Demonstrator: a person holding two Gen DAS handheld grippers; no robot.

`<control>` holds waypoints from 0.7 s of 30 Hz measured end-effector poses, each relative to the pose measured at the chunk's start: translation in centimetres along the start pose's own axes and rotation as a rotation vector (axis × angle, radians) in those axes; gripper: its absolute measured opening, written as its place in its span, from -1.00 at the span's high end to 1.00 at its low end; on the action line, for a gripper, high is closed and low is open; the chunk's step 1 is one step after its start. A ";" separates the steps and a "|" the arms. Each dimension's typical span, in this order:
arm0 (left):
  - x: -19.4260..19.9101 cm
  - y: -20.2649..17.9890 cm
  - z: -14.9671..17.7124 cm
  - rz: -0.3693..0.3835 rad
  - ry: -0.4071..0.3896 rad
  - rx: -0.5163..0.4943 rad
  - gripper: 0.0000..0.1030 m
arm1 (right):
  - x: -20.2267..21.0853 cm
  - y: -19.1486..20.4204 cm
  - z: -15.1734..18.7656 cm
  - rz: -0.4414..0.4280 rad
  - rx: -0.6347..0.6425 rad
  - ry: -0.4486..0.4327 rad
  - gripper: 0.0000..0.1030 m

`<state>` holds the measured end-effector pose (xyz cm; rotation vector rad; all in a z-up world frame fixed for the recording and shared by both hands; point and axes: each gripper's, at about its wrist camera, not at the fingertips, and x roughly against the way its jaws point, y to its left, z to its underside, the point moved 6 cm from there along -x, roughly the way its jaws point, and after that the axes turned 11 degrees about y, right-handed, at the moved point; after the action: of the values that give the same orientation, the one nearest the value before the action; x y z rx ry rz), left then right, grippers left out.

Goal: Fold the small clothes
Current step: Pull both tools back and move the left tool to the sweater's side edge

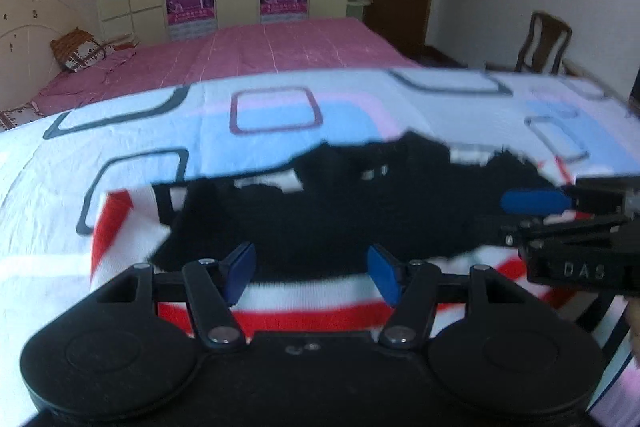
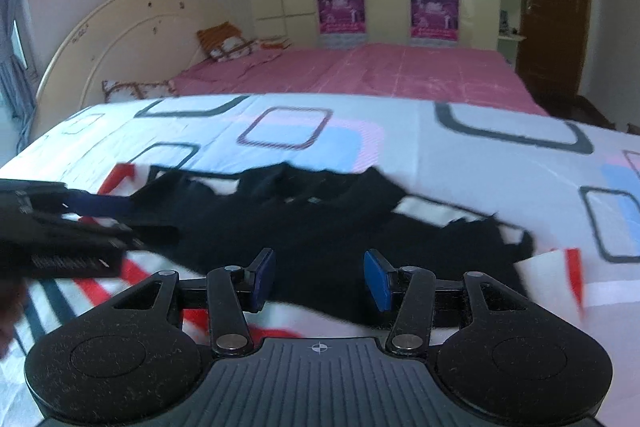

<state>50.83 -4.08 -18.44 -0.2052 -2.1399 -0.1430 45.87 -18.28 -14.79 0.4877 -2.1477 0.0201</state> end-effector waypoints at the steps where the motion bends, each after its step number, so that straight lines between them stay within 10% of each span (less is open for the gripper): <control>1: -0.4 0.2 0.5 -0.011 0.014 -0.002 -0.19 | -0.4 0.1 0.3 0.014 0.010 0.012 0.03; 21: 3.7 4.4 4.2 -0.035 -0.013 0.098 -0.20 | 3.9 -4.2 4.2 0.091 -0.128 -0.006 0.03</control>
<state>46.30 1.35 -17.46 -0.1121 -2.1578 -0.0564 42.06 -24.29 -14.93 0.3158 -2.1598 -0.0673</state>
